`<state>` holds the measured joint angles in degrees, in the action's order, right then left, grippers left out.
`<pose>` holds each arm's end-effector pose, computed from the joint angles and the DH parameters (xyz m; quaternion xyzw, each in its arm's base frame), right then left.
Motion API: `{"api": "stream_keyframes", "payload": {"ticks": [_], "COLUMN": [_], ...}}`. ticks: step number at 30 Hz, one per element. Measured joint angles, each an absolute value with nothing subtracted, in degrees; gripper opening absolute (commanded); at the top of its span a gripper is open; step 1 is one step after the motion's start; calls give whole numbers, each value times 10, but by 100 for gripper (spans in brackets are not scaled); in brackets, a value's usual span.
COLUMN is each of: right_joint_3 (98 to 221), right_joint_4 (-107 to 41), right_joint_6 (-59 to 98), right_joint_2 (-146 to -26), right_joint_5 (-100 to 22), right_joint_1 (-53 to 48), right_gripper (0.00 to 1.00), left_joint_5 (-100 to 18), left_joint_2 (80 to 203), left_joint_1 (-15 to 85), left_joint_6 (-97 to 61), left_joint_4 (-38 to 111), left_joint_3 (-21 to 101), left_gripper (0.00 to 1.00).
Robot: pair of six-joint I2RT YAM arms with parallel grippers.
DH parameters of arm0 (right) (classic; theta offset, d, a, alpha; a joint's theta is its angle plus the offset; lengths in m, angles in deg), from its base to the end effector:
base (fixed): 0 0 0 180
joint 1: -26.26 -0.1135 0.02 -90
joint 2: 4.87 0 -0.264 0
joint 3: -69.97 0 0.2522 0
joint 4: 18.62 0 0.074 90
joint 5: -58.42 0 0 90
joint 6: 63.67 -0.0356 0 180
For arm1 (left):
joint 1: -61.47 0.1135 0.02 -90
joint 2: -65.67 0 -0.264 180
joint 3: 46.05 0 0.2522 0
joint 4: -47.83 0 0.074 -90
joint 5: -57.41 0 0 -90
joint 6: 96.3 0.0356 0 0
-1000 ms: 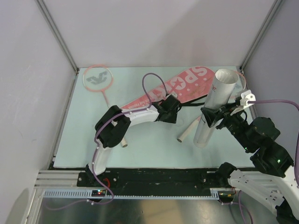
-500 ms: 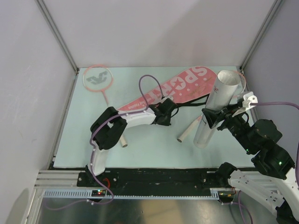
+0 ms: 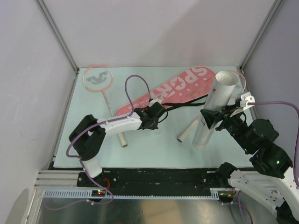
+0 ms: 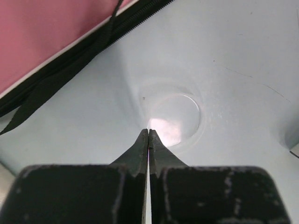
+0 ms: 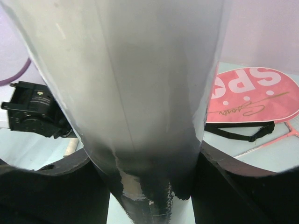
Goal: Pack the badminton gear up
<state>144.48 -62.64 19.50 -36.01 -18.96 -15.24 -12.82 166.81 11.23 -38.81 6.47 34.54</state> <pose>0.0696 0.0512 0.4220 -0.1368 0.6977 0.2148 0.6696 0.2381 -0.2673 0.1892 0.1061 0.9507 -0.0331 0.2895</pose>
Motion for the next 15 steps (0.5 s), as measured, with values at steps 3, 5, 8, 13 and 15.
{"api": "stream_keyframes", "payload": {"ticks": [3, 5, 8, 13, 15], "right_joint_3": [1445, 1445, 1442, 1437, 1437], "right_joint_4": [-626, -626, -626, -626, -626], "right_joint_6": [192, 192, 188, 188, 188], "right_joint_2": [-360, -360, -360, -361, -361], "right_joint_5": [-190, -190, -190, -192, -192], "right_joint_1": [-152, -152, -153, -153, -153], "right_gripper": [58, 59, 59, 59, 59], "left_joint_5": [-119, -117, -117, -117, -117], "left_joint_2": [1641, 1634, 1634, 1638, 1641], "left_joint_1": [112, 112, 112, 114, 115], "left_joint_6": [-388, -389, -389, -391, -394], "left_joint_4": [65, 65, 64, 65, 64], "left_joint_3": [334, 330, 327, 323, 321], "left_gripper": [0, 0, 1, 21, 23]}}
